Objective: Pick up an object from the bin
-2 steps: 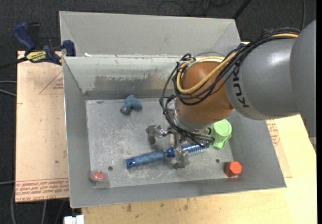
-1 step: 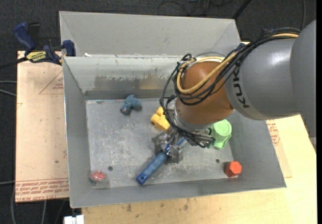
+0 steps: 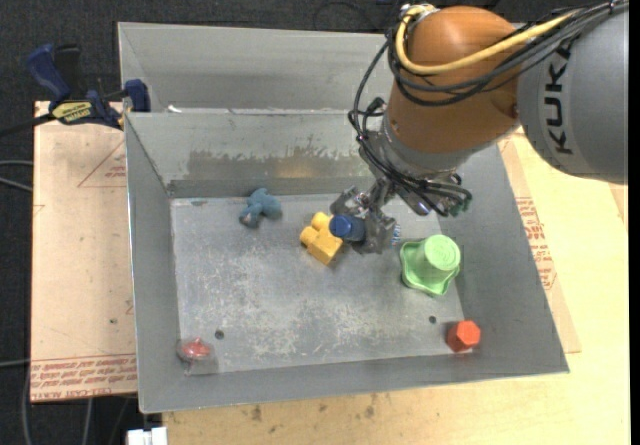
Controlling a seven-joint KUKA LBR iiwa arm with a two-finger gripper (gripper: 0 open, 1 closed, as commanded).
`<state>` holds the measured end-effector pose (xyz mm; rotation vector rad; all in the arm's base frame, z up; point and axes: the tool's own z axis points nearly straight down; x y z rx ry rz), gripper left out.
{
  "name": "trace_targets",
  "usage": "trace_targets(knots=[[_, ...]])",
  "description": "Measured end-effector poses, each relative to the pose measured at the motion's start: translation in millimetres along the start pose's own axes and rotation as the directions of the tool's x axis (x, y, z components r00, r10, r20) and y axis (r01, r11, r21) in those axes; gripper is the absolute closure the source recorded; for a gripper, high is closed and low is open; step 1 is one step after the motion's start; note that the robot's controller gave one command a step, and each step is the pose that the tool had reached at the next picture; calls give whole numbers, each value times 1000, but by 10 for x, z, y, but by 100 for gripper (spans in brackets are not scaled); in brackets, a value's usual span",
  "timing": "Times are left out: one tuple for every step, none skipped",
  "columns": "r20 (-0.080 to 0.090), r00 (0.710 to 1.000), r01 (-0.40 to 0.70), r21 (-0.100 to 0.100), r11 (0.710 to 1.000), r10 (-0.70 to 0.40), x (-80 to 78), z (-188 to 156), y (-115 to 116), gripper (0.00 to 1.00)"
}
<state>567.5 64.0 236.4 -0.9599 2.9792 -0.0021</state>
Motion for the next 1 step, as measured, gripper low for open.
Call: trace_targets(knots=[[-9, 934, 356, -12, 934, -356, 102, 265, 132, 100]])
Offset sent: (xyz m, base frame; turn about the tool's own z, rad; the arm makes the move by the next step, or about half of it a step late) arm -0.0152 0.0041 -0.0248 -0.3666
